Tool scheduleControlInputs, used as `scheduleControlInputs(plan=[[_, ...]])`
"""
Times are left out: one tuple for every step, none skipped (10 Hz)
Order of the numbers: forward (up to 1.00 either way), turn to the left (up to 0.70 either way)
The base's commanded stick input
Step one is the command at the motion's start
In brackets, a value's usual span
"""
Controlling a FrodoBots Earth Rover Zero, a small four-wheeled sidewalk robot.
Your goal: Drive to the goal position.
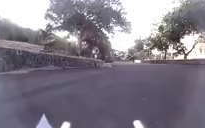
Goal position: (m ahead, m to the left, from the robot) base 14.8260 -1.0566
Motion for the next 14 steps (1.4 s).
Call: scheduleControlInputs(plan=[[0.67, 0.02], [0.67, 0.02], [0.67, 0.02], [0.67, 0.02], [0.67, 0.02], [0.67, -0.04], [0.67, -0.14], [0.67, -0.24], [0.67, -0.27], [0.67, -0.27], [0.67, 0.02], [0.67, 0.02], [0.67, 0.02], [0.67, 0.02]])
